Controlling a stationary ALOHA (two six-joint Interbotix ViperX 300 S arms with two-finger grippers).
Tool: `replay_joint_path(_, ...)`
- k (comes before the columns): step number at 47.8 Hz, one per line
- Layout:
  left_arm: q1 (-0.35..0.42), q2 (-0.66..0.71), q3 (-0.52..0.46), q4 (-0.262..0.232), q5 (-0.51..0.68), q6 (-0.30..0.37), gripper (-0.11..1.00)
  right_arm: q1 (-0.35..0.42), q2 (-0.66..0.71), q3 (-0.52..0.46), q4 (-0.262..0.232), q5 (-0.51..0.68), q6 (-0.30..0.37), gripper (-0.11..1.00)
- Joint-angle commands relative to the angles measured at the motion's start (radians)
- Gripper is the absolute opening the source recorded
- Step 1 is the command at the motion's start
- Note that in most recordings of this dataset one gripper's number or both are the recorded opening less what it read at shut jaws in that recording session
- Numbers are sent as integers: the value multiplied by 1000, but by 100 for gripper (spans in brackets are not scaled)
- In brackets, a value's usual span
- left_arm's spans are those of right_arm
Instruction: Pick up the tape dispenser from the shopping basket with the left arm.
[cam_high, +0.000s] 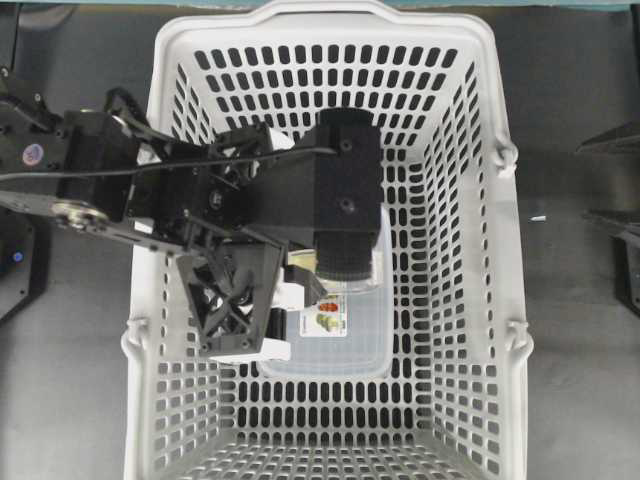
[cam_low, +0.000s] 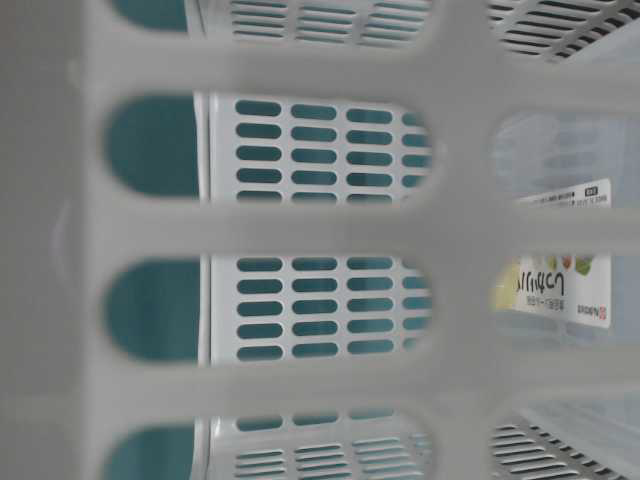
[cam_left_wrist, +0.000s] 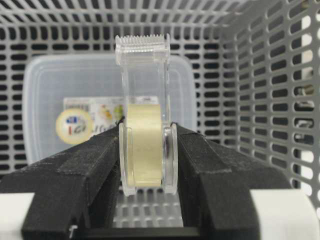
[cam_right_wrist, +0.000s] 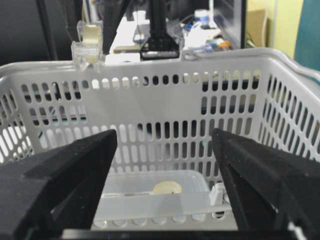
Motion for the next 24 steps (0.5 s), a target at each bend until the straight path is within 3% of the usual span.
replay_joint_path(1,2,-9,-17,3,-5,0,29,-2,5,-6,3,-5,0,73)
replay_joint_path(24,2,-8,-11,3,-5,0,29,-2,6,-3,5,-5,-2,73)
